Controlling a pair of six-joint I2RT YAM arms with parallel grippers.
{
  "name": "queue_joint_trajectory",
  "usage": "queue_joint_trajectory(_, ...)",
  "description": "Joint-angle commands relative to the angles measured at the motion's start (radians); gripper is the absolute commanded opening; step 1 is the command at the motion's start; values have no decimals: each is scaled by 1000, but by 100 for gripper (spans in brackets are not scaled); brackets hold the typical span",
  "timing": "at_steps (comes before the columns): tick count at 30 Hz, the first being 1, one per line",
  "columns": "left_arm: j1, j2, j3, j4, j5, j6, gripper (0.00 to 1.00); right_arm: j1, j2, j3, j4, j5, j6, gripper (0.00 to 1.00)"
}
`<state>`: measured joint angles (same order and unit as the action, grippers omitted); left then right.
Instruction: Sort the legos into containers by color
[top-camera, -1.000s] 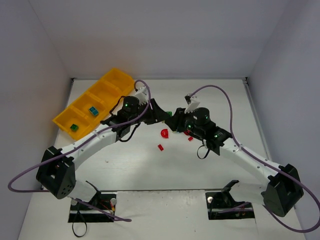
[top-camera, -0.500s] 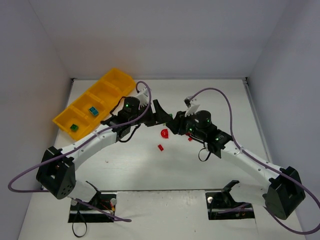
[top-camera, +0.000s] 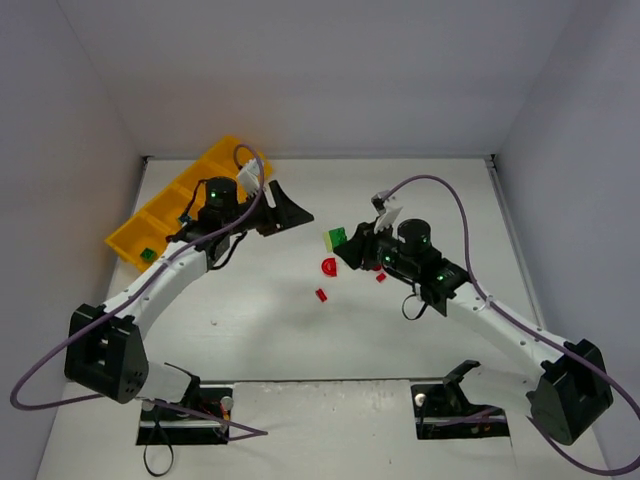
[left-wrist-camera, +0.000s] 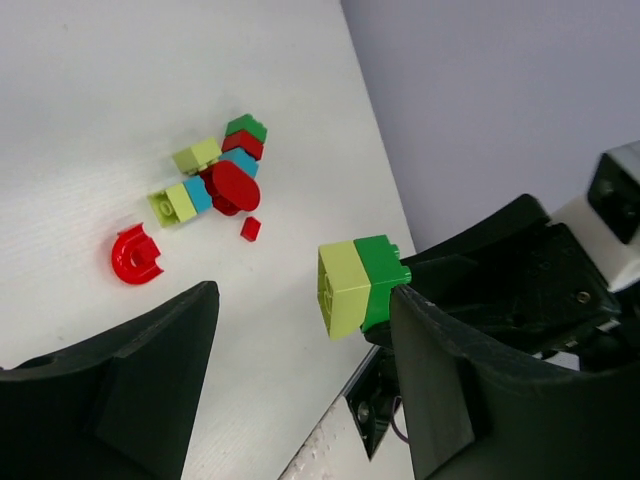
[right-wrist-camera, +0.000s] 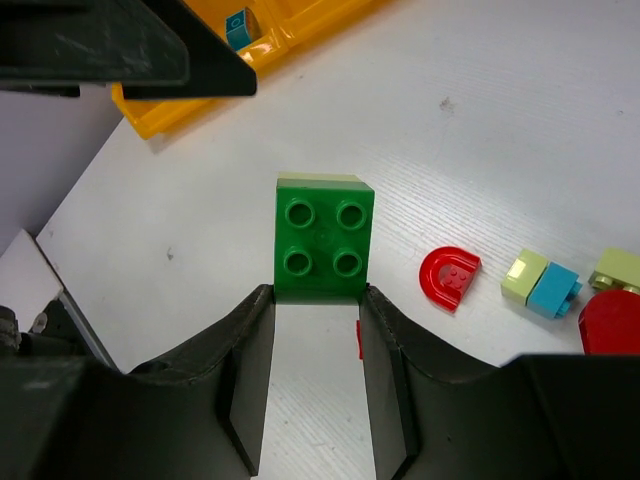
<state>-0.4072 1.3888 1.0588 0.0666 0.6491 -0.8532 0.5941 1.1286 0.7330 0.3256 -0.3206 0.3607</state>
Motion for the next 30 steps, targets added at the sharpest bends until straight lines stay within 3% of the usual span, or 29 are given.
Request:
queue_joint_trajectory(1,53,-51,64,126,205,40,63,-22,-15,48,82,-90,-23,0)
queue_joint_trajectory(5,105,-74,29,290,308,8,63,-75,5,78,79,-205,-16,0)
queue_joint_trajectory(9,110,-97,-8,352,388,104,64,-123,17,121,95,-326,18,0)
queue_joint_trajectory(15,110,-123,-36,470,469,134,66,-229,45,180,228,-594,159,0)
queue_joint_trajectory(21,105,-90,-25,643,486,18,66,-275,98,183,437,-756,314,0)
queue_joint_trajectory(30,18,24,12,835,491,-129,67,-275,137,164,599,-811,425,0)
